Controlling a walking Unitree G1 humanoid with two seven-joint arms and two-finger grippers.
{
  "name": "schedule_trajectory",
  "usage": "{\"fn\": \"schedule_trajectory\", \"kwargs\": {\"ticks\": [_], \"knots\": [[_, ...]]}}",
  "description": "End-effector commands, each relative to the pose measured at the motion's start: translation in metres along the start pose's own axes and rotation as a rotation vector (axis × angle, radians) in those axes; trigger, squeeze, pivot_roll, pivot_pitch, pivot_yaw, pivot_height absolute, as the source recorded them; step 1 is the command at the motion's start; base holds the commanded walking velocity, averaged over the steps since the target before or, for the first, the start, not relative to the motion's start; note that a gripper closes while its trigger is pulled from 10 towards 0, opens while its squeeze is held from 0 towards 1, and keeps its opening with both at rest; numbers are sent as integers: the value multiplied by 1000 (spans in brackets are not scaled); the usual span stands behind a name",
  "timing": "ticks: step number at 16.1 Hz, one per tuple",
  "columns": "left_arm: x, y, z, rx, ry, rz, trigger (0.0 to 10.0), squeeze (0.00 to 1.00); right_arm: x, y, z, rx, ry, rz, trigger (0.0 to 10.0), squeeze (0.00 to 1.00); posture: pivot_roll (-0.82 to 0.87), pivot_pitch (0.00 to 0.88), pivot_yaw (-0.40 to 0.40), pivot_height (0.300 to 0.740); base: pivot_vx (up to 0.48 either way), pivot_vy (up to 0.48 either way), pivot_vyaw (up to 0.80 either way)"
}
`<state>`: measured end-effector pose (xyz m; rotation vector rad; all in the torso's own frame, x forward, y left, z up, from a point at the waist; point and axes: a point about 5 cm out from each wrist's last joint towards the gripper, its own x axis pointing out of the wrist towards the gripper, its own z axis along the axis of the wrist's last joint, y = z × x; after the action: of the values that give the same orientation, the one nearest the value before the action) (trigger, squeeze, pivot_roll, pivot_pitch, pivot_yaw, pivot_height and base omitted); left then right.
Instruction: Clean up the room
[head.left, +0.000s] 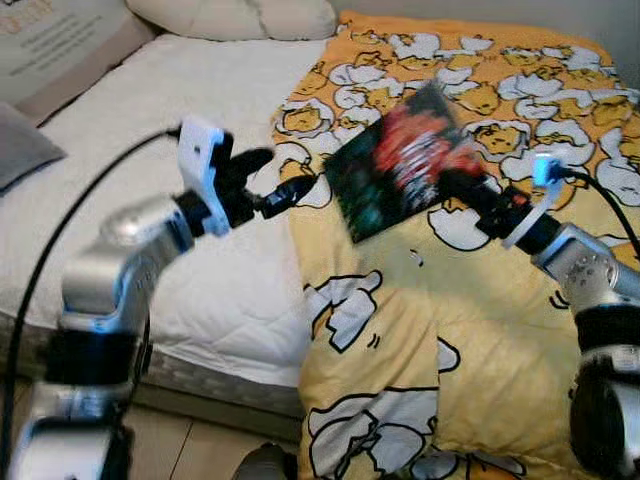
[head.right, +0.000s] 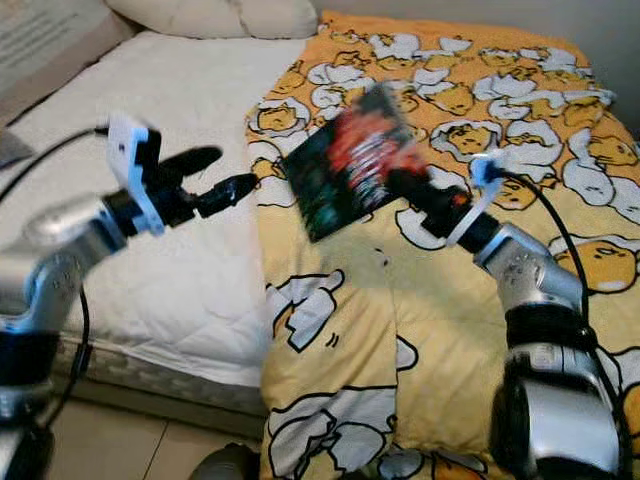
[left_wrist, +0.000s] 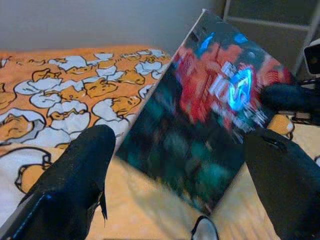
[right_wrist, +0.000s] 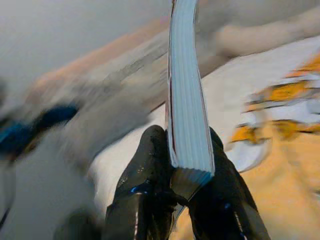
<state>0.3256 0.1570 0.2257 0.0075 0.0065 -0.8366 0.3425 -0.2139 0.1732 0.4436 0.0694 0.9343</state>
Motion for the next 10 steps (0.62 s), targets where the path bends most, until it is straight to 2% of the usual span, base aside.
{"fn": "schedule_trajectory", "kwargs": {"ticks": [1,2,3,5,6,7,9,10], "knots": [[2,2,-2,42,41,-46,10000,1000,4,16,10,-84,46,134,0,0,2,0,23,740,0,0,0],[2,5,-2,64,65,-77,10000,561,6,29,11,-112,99,220,0,0,-2,0,22,740,0,0,0],[1,7,-3,65,78,-106,10000,0,6,36,11,-131,130,272,0,0,-1,0,21,740,0,0,0],[-1,12,-2,16,73,-140,10000,0,7,45,14,-154,159,328,0,0,0,0,20,740,0,0,0],[0,15,-1,-121,24,-171,10000,0,7,51,15,-166,173,372,0,0,2,0,20,740,0,0,0],[1,15,-2,-208,-3,-207,10000,0,7,54,16,-171,179,391,0,0,2,0,22,740,0,0,0],[1,7,-9,-316,0,-320,10000,0,7,57,14,-168,191,396,0,0,0,0,25,740,0,0,0],[1,1,-11,-350,-9,-381,3098,0,6,58,14,-167,196,396,0,0,-2,0,27,740,0,0,0]]}}
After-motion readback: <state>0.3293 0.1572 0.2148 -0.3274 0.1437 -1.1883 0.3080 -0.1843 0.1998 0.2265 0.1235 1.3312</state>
